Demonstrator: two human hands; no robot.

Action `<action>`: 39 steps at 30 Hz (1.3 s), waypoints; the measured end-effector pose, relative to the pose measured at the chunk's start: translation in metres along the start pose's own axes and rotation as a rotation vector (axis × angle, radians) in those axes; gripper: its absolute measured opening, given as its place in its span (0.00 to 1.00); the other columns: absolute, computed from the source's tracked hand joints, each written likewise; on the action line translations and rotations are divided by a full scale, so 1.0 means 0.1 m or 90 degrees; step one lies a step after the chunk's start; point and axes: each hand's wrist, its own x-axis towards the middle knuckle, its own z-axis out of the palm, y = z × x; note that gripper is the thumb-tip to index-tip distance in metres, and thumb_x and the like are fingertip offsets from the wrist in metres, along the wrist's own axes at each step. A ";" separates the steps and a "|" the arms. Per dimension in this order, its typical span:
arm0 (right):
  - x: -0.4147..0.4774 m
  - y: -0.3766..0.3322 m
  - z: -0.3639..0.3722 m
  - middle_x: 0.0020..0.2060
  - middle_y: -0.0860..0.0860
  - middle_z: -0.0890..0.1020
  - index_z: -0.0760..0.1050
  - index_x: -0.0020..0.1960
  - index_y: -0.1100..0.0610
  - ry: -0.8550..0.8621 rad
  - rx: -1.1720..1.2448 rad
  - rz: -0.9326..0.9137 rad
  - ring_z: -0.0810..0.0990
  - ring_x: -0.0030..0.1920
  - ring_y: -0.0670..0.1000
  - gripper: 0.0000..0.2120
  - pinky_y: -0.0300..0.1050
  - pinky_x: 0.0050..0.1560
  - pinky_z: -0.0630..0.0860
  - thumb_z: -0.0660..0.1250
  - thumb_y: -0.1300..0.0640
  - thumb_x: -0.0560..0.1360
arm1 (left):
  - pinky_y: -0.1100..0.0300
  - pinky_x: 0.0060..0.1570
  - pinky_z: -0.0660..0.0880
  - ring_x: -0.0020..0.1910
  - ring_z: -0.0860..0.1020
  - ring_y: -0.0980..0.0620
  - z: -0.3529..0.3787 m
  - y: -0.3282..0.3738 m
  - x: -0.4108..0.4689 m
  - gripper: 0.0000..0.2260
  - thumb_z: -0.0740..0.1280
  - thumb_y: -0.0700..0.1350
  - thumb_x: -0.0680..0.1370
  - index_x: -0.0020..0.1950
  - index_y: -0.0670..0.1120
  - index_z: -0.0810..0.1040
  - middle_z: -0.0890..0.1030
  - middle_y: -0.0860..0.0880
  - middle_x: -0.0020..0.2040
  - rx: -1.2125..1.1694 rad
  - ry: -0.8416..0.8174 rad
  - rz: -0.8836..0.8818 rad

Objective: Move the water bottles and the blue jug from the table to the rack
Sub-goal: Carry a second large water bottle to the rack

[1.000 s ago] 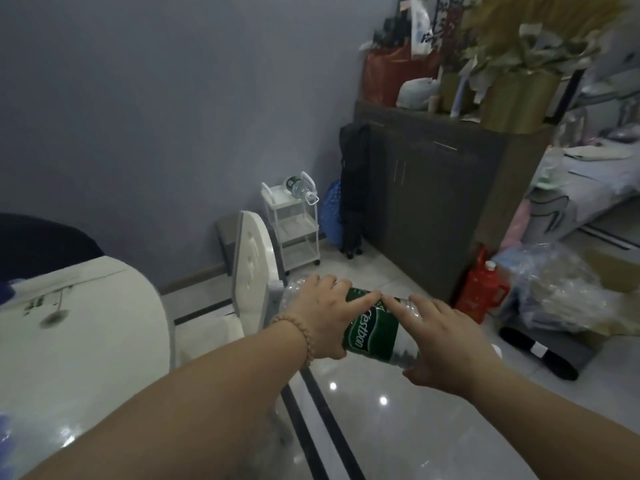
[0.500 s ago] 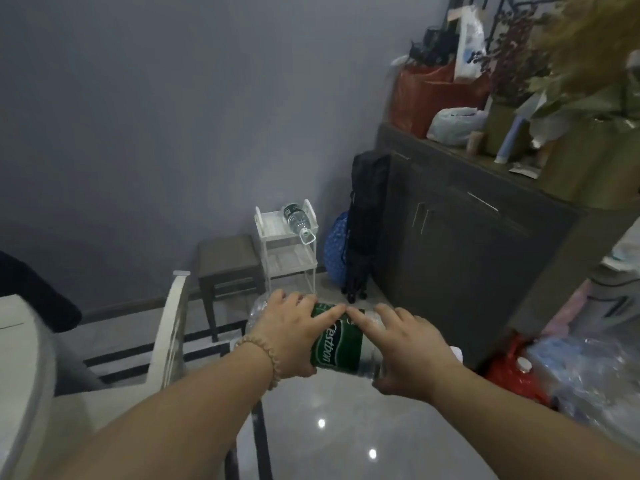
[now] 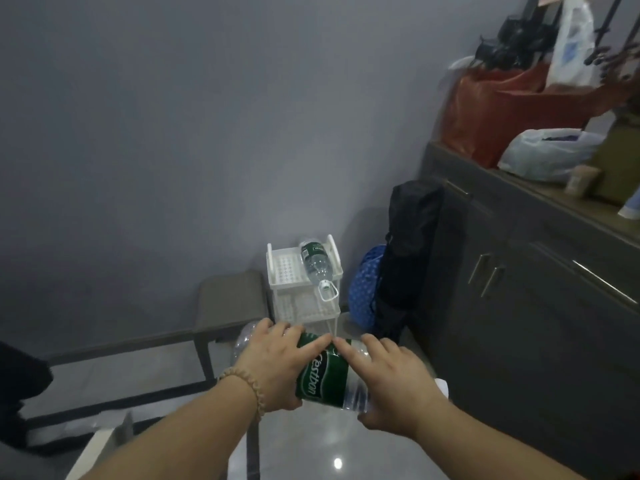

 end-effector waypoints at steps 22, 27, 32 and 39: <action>3.53 1.00 0.73 0.65 0.55 0.69 0.38 0.75 0.42 -0.097 0.183 0.146 0.73 0.58 0.58 0.58 0.53 0.53 0.75 0.71 0.36 0.57 | 0.39 0.66 0.59 0.66 0.66 0.40 1.06 -2.41 3.17 0.45 0.69 0.68 0.66 0.72 0.59 0.46 0.67 0.43 0.67 0.017 -0.154 0.163; 4.07 0.96 1.05 0.69 0.53 0.62 0.32 0.74 0.42 -0.097 0.274 0.202 0.67 0.65 0.55 0.56 0.47 0.59 0.72 0.66 0.31 0.60 | 0.36 0.65 0.60 0.64 0.68 0.40 1.45 -2.86 3.75 0.44 0.73 0.63 0.65 0.72 0.60 0.48 0.69 0.43 0.66 0.030 -0.223 0.259; 4.62 0.83 1.34 0.71 0.52 0.60 0.29 0.73 0.43 -0.092 0.325 0.334 0.66 0.65 0.53 0.56 0.44 0.58 0.72 0.67 0.32 0.63 | 0.38 0.64 0.61 0.63 0.68 0.42 1.89 -3.26 4.41 0.46 0.76 0.58 0.63 0.71 0.59 0.50 0.69 0.45 0.65 0.058 -0.248 0.399; 5.33 0.57 1.77 0.61 0.57 0.73 0.47 0.75 0.45 -0.064 0.371 0.549 0.74 0.58 0.58 0.59 0.53 0.52 0.76 0.76 0.36 0.54 | 0.43 0.67 0.60 0.64 0.68 0.44 2.41 -3.64 5.11 0.43 0.77 0.57 0.63 0.70 0.53 0.56 0.70 0.47 0.66 0.040 -0.200 0.559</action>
